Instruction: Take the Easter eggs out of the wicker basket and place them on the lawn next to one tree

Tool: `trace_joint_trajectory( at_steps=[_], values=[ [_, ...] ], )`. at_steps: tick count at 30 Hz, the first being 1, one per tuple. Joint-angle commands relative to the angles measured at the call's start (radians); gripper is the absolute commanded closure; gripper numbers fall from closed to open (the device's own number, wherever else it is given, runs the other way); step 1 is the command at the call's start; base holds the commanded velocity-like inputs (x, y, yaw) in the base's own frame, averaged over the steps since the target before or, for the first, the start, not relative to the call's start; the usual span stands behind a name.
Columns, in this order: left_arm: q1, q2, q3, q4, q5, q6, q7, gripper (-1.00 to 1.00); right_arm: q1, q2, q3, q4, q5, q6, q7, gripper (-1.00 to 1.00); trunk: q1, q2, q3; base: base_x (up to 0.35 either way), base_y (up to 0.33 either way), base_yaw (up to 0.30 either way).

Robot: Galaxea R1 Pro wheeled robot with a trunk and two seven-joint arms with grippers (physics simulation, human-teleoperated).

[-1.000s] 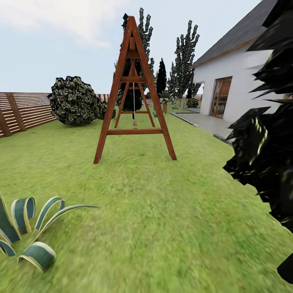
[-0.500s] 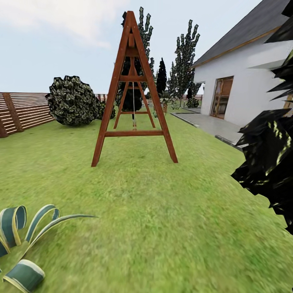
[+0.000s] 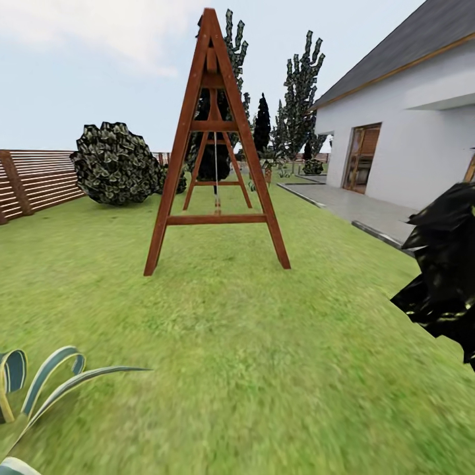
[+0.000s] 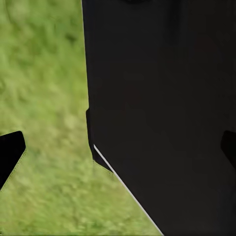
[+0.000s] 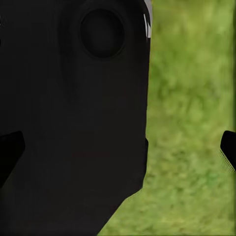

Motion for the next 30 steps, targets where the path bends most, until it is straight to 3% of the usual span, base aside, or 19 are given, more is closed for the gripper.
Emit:
trace_joint_trajectory(
  at_steps=[1,8,18,30],
  values=[
    [0.001,0.000,0.000,-0.002,-0.001,0.000,0.000,-1.00,0.000,0.000,0.000,-0.001,0.000,0.000,0.000,-1.00,0.001,0.000,-0.001,0.338,0.000,0.000],
    [0.000,0.000,0.000,-0.002,-0.001,0.000,0.000,-1.00,0.000,-0.001,0.001,-0.001,0.000,0.000,0.000,-1.00,0.001,0.000,-0.001,0.338,0.000,-0.017],
    [0.001,0.000,0.000,-0.002,-0.001,0.000,0.000,-1.00,0.000,0.000,0.000,-0.001,0.000,-0.001,0.000,-1.00,0.001,0.000,-0.001,0.338,0.000,-0.202],
    [0.001,0.000,0.000,-0.002,-0.001,0.000,0.000,-1.00,0.000,0.000,-0.001,0.000,0.000,0.000,-0.001,-1.00,0.001,0.000,-0.001,0.338,0.000,-0.011]
  ],
)
